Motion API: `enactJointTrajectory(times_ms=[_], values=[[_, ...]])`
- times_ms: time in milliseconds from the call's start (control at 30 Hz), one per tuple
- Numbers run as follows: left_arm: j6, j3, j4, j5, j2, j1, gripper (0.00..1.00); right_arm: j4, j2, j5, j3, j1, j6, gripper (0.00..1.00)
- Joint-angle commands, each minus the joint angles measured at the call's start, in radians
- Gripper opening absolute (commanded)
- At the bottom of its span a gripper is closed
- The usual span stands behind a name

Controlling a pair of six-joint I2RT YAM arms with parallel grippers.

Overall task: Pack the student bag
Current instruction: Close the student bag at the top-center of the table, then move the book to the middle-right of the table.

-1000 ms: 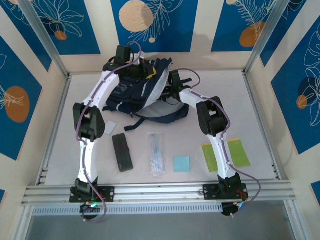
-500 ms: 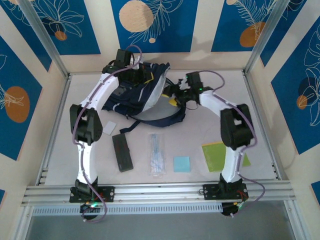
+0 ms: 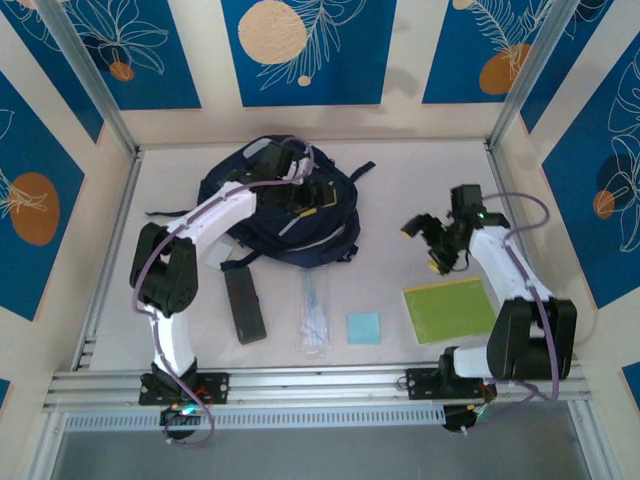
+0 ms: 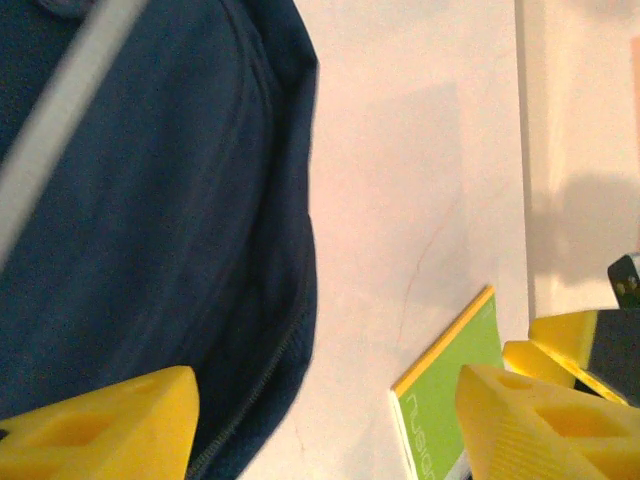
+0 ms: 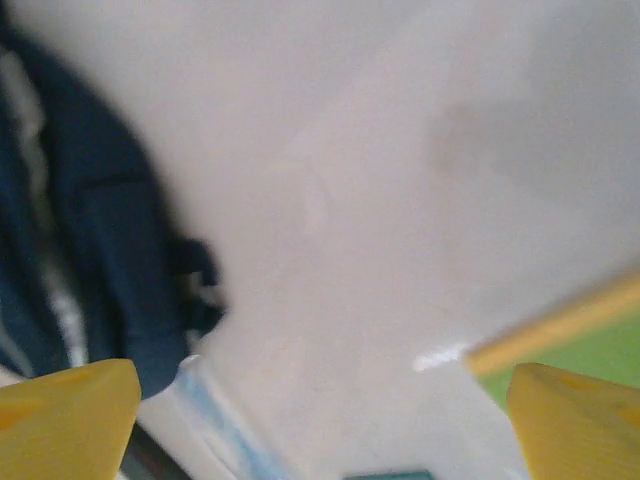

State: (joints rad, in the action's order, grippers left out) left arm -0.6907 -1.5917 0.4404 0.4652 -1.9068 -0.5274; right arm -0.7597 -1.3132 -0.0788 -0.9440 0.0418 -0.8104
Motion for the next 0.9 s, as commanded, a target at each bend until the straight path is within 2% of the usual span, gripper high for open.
enactJointTrajectory(times_ms=[0,167,333,400,467,567,700,867], values=[[-0.001,0.020,-0.033,-0.074,0.064,-0.027,0.71,-0.152,0.116,0.111,0.109,0.080,-0.014,1.00],[-0.014,0.032,-0.067,-0.086,0.069,-0.046,0.71,-0.200,0.273,0.173,0.281,0.221,-0.039,1.00],[-0.036,0.025,-0.087,-0.060,0.051,-0.051,0.71,-0.145,0.312,0.173,0.352,0.297,-0.090,0.99],[-0.038,0.019,-0.087,-0.053,0.045,-0.051,0.71,-0.063,0.296,0.120,0.386,0.316,-0.066,0.99],[-0.039,0.016,-0.091,-0.051,0.043,-0.052,0.71,0.049,0.254,0.009,0.421,0.323,-0.033,1.00],[-0.046,0.010,-0.093,-0.046,0.041,-0.054,0.71,0.194,0.180,-0.081,0.451,0.277,-0.016,1.00],[-0.052,0.012,-0.107,-0.044,0.040,-0.062,0.71,0.303,0.073,-0.080,0.426,0.150,-0.013,0.99],[-0.049,0.012,-0.122,-0.018,0.028,-0.079,0.71,0.389,-0.121,-0.101,0.303,-0.025,-0.005,0.99]])
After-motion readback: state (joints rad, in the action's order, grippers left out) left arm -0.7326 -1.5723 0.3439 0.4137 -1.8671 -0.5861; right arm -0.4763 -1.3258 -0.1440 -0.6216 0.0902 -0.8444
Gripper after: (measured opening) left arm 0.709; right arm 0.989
